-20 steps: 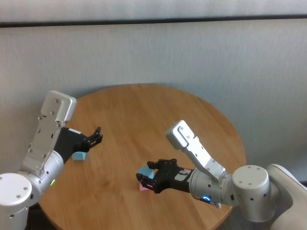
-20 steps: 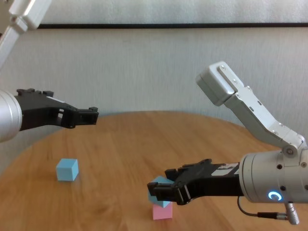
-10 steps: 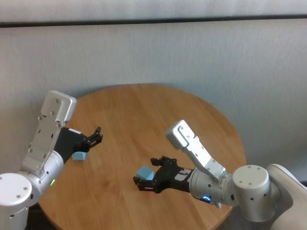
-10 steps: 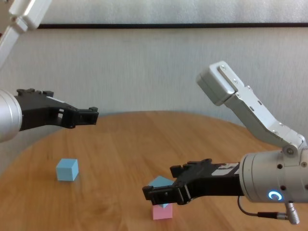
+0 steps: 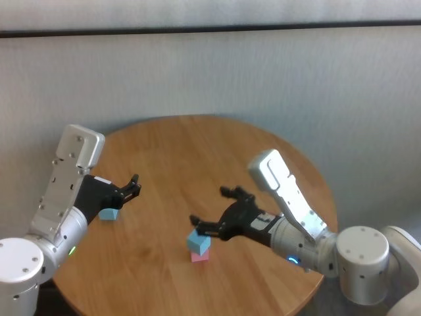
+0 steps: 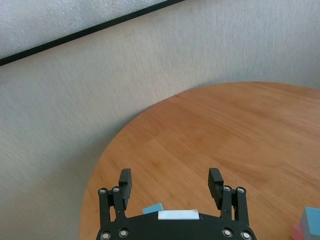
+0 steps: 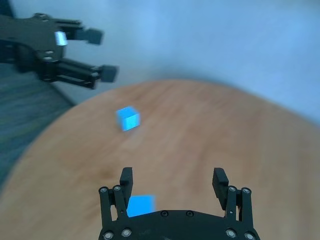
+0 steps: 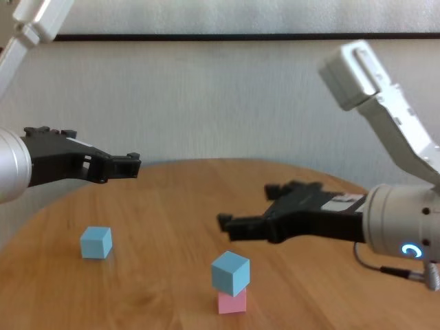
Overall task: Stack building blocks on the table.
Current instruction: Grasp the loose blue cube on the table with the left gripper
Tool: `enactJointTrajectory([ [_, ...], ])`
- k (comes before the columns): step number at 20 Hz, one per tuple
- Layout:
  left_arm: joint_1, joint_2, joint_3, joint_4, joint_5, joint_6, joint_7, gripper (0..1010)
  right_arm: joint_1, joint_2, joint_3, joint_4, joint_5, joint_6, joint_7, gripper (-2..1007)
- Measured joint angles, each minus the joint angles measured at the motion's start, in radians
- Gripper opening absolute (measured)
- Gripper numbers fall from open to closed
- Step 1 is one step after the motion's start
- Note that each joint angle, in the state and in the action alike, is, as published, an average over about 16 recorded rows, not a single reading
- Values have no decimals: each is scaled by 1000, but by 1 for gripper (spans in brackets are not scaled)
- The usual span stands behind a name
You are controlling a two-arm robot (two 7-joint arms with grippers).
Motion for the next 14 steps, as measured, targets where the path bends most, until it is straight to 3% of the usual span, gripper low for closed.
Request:
enactJointTrajectory([
  [8,0,0,0,0,0,0,0,1000,-25,3,34,14,-89,-145,-113,1004],
  [14,0,0,0,0,0,1,0,1000,-27,-1,46,37,-136,-202,-155,1004],
])
